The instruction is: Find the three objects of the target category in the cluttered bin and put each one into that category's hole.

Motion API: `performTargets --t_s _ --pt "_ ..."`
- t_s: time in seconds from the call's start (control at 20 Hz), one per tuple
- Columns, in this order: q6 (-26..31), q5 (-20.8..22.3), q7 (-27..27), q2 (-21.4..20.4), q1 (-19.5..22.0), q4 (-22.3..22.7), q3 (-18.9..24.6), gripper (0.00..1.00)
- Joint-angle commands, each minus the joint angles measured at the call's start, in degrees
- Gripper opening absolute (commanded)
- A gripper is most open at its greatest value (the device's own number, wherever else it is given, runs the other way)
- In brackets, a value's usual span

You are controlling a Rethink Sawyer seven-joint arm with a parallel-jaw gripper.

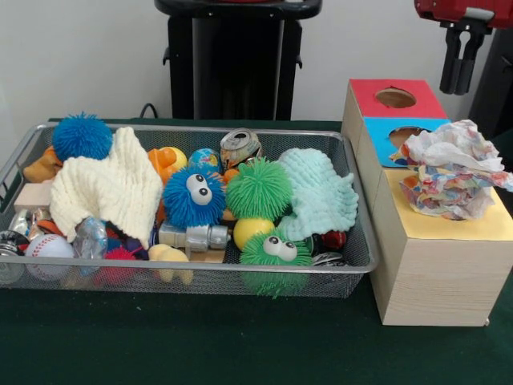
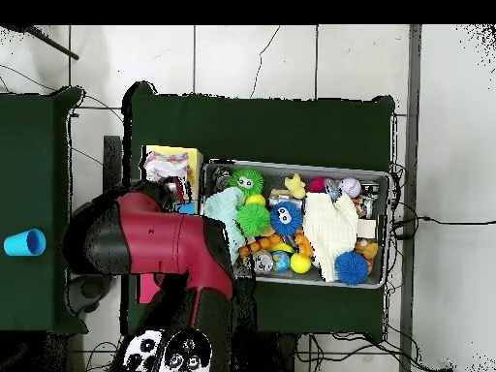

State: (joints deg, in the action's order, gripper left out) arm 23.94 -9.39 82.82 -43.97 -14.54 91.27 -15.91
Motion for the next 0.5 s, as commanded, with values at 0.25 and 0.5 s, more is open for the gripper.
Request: performTargets --t_s 0.25,0.5 --pt "-1.9 0.7 10.2 2.4 0.9 3.0 5.1 0.00" --pt "-2.2 0.5 10.7 2.8 0.8 2.9 5.2 0.00"
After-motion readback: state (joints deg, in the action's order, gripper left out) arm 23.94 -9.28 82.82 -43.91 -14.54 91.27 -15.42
